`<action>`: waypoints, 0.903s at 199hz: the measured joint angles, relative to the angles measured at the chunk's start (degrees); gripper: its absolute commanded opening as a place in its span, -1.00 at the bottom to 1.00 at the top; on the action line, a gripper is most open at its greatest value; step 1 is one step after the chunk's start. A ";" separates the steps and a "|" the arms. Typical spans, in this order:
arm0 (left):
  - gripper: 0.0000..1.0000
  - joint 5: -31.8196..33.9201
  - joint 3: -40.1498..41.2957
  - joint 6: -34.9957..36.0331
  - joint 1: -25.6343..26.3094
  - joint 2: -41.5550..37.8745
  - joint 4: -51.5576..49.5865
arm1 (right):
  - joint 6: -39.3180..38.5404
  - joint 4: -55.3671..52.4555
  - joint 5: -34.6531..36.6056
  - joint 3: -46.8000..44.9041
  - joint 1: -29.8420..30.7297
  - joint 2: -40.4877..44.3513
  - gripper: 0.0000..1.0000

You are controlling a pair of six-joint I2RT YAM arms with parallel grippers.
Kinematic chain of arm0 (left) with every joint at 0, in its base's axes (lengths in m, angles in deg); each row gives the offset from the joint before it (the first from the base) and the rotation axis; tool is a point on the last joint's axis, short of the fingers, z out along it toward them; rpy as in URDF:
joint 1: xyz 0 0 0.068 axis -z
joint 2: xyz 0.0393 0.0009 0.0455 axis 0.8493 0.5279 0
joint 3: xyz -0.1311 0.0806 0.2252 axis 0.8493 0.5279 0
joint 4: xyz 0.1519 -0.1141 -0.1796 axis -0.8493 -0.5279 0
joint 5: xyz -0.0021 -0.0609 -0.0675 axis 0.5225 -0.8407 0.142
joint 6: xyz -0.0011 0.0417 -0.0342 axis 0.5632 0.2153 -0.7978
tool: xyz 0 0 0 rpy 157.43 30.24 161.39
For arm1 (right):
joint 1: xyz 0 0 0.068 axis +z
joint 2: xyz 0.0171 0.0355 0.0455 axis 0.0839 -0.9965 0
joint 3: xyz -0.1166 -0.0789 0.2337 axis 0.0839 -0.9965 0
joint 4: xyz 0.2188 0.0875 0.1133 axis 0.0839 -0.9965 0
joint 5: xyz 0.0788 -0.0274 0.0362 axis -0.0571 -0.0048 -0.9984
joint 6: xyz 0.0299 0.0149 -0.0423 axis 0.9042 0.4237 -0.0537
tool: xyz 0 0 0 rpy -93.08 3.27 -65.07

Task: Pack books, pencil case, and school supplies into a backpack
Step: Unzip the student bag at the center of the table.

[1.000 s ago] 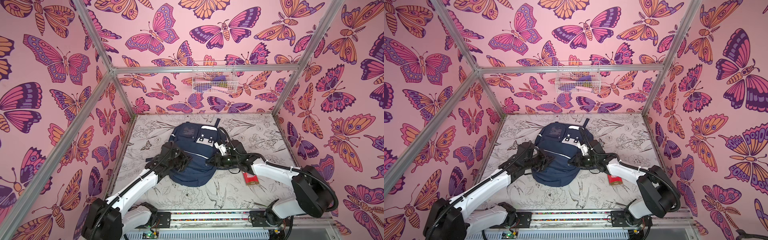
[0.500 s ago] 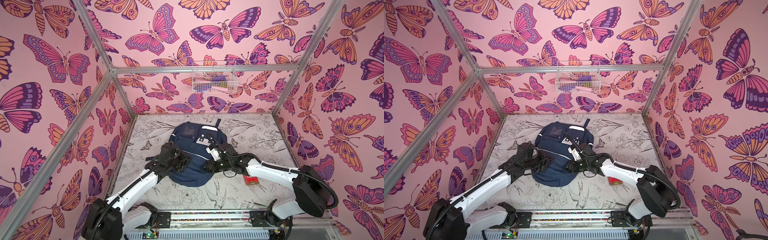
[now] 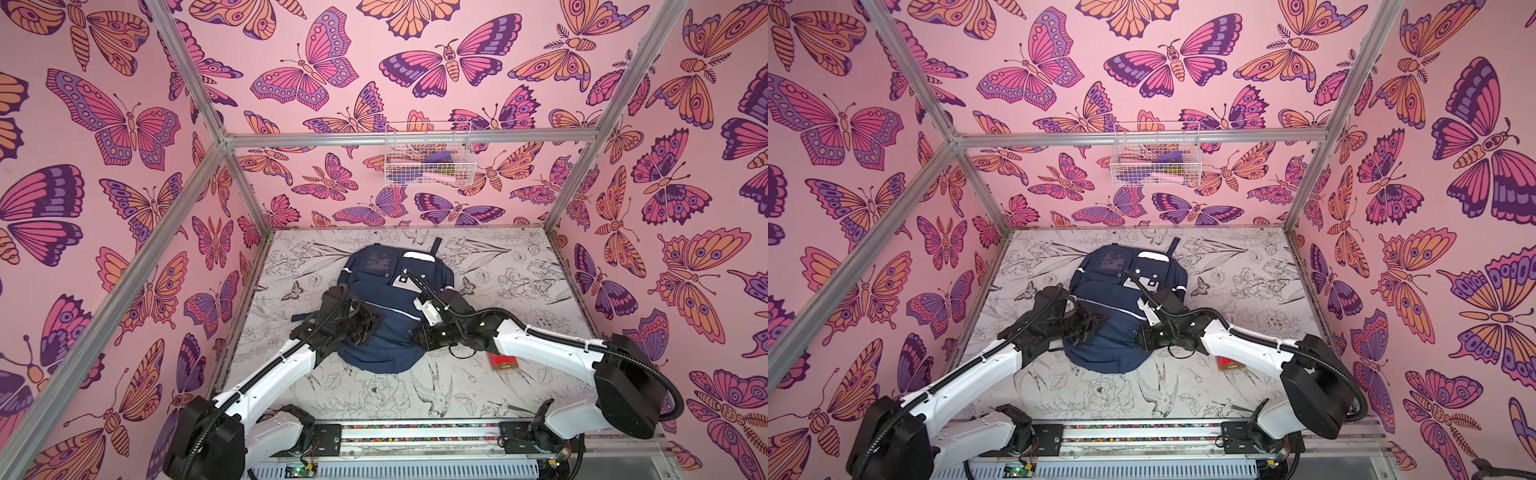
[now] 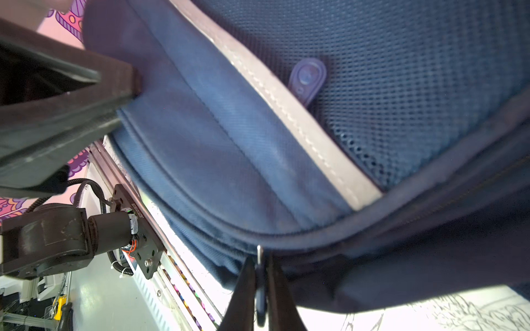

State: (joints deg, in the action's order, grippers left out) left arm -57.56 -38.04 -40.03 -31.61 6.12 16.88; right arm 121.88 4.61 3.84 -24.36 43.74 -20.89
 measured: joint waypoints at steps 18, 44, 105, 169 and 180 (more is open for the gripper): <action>-1.00 -0.11 0.26 0.11 0.00 -0.07 0.15 | -0.31 -2.12 2.38 1.01 1.27 0.46 -1.00; -1.00 0.50 0.74 0.52 0.46 -0.66 0.22 | -0.63 -6.27 7.87 4.35 4.44 0.37 -1.00; -0.21 6.01 1.73 1.97 6.95 0.48 1.20 | 1.20 -14.88 14.10 15.32 10.36 -8.46 -1.00; 0.13 5.95 3.65 5.97 -7.98 -9.73 -3.54 | 2.23 -17.94 16.90 17.20 11.21 -5.75 -1.00; 0.12 5.51 3.76 6.47 -10.82 -9.42 -4.24 | 2.40 -18.21 17.16 17.20 11.19 -4.96 -1.00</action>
State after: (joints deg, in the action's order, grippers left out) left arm -52.05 -34.28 -33.56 -42.43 -3.30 12.64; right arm 124.29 -13.60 21.00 -7.16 54.93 -25.85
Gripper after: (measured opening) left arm 0.570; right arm 0.085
